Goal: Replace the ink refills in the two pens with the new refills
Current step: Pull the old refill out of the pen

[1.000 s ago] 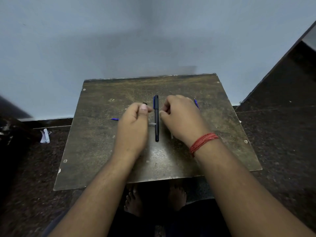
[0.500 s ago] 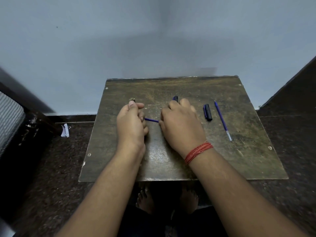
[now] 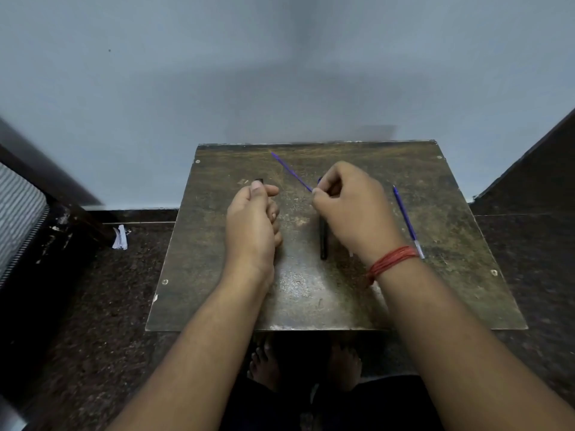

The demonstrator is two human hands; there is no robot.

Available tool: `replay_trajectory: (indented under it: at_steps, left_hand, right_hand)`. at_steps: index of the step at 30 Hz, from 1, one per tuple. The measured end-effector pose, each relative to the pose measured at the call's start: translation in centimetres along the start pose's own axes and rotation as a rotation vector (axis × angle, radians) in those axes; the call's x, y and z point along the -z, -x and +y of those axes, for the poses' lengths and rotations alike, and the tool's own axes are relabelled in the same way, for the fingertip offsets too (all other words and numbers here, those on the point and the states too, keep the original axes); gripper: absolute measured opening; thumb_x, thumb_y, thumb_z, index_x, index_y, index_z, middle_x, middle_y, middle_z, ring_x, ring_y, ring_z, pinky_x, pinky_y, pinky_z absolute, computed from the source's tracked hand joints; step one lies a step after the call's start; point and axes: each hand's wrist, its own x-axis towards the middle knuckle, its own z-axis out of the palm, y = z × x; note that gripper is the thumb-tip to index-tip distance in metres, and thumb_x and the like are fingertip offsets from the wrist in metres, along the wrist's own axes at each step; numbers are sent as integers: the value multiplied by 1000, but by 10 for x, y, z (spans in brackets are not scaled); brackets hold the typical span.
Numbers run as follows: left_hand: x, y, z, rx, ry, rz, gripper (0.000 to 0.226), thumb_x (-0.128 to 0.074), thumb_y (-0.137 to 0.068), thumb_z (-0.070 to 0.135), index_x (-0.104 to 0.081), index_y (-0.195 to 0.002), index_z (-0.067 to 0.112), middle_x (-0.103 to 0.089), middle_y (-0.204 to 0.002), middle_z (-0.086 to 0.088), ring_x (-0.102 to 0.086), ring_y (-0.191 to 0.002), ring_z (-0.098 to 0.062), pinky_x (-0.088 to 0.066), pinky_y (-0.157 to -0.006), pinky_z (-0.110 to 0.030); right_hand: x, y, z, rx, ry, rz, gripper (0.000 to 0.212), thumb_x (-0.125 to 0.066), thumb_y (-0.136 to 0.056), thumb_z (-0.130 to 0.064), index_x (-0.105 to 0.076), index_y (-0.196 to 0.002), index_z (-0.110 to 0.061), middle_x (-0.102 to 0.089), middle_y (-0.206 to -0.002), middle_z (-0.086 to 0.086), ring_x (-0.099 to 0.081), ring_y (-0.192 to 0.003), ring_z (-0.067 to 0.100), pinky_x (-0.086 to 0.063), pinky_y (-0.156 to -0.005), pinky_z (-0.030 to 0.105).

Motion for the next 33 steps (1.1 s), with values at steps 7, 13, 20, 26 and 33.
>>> replay_trajectory:
  at_steps: [7, 13, 20, 26, 33]
  left_hand:
    - [-7, 11, -11, -150, -409, -160, 29, -39, -106, 34, -63, -96, 24, -46, -64, 9, -36, -49, -5, -30, -51, -27]
    - [-16, 22, -8, -277, -568, -201, 23, -43, -106, 21, -63, -99, 31, -56, -74, 14, -48, -58, 9, -34, -54, -8]
    - [-19, 29, -8, -269, -636, -259, 20, -49, -104, 21, -66, -103, 31, -68, -85, 13, -61, -79, 3, -40, -61, -5]
    - [-21, 28, -11, -271, -604, -276, 18, -53, -102, 18, -67, -101, 29, -71, -87, 5, -64, -77, -3, -44, -63, -10]
    - [-21, 28, -9, -293, -581, -301, 19, -52, -103, 15, -65, -99, 29, -62, -73, 10, -55, -65, 7, -40, -59, -6]
  right_hand:
    - [28, -7, 16, -309, -811, -36, 16, -67, -87, 4, -62, -100, -5, -65, -71, 5, -59, -54, 9, -41, -46, 21]
    - [34, -3, 24, -382, -1028, -84, 17, -62, -90, 8, -60, -102, -3, -68, -82, 14, -65, -64, 16, -52, -55, 21]
    - [33, -5, 24, -360, -1122, 3, 22, -61, -90, 9, -52, -102, -7, -68, -82, 15, -66, -65, 19, -54, -58, 24]
    - [31, -5, 24, -243, -975, 48, 25, -68, -87, 4, -53, -100, -11, -70, -88, 18, -65, -66, 17, -49, -57, 25]
    - [27, -1, 22, -22, -654, -27, 26, -72, -85, 0, -57, -106, -7, -65, -69, -3, -61, -65, 4, -47, -68, 22]
